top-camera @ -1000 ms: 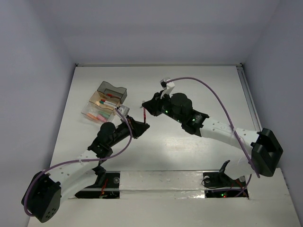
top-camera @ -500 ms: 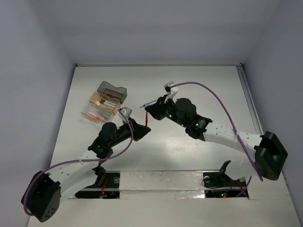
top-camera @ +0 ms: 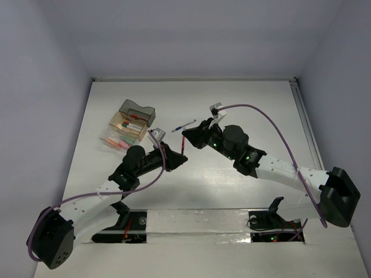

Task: Sort the stationery into containers
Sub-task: Close the pen cap on the pen.

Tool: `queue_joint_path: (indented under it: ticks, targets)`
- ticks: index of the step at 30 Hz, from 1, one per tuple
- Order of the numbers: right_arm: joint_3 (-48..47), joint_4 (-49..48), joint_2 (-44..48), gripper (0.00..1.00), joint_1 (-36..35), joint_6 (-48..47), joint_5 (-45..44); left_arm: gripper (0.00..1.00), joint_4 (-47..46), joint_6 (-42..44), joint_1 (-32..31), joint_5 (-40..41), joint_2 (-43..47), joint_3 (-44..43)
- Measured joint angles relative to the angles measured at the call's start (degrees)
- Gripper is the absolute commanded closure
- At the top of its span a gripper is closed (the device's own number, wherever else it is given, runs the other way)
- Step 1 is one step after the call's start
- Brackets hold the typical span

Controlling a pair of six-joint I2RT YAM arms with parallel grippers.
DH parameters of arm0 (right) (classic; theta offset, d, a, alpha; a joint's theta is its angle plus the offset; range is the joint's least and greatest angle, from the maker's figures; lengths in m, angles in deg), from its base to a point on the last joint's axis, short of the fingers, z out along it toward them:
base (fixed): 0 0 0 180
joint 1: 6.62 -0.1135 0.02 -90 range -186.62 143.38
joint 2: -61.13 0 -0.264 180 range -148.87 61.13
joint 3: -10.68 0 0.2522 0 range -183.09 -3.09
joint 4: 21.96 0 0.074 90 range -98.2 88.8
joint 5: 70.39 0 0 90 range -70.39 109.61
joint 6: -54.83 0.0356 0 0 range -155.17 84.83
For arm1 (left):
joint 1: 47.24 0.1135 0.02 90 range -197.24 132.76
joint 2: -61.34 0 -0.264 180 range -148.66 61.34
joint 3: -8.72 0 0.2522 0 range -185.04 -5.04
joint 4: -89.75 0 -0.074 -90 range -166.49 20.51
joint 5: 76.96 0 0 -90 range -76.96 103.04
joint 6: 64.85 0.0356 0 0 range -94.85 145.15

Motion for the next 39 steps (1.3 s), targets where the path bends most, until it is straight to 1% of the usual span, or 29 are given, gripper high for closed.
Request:
queue_joint_path:
  ticks: [5,17,23,26,28,33,36,37,38,39]
  targets:
    - [1.6,-1.4,0.5,1.0,-0.1,1.1,-0.5,1.0,2.4,0.0,-0.2,-0.6,-0.7,-1.5]
    - [8.1,-9.4,1.5,1.0,-1.2,5.7,-4.9,1.0,11.0,0.9,-0.6,-2.6,-2.9,-6.2]
    - [9.8,-13.3,0.1,1.0,-3.5,7.8,-6.4,1.0,13.5,0.8,-1.0,-3.5,-4.8,-9.1]
    - [11.4,-14.1,-0.5,1.0,-5.7,8.7,-5.9,1.0,13.6,-0.2,-0.7,-1.7,-5.5,-11.3]
    - [11.9,-14.8,-0.4,1.0,-5.9,8.8,-6.0,1.0,14.0,-0.7,-0.6,-1.0,-5.6,-11.8]
    - [13.7,-12.6,2.7,1.0,-6.4,9.4,-6.8,1.0,13.4,-1.1,-0.6,-0.9,-5.5,-11.8]
    - [14.1,-7.1,5.9,1.0,-6.9,9.0,-6.8,1.0,10.3,-1.4,0.6,2.4,-5.4,-11.8]
    - [14.1,-4.7,6.2,0.97,-8.0,9.1,-5.9,1.0,7.5,-1.7,1.0,3.7,-5.2,-11.9]
    - [14.2,-2.3,6.0,0.9,-9.1,9.1,-5.2,1.0,5.2,-1.8,1.4,4.7,-4.7,-12.0]
    - [14.4,0.7,5.9,0.74,-10.1,8.9,-4.2,1.0,2.9,-2.0,1.6,5.4,-3.8,-12.0]
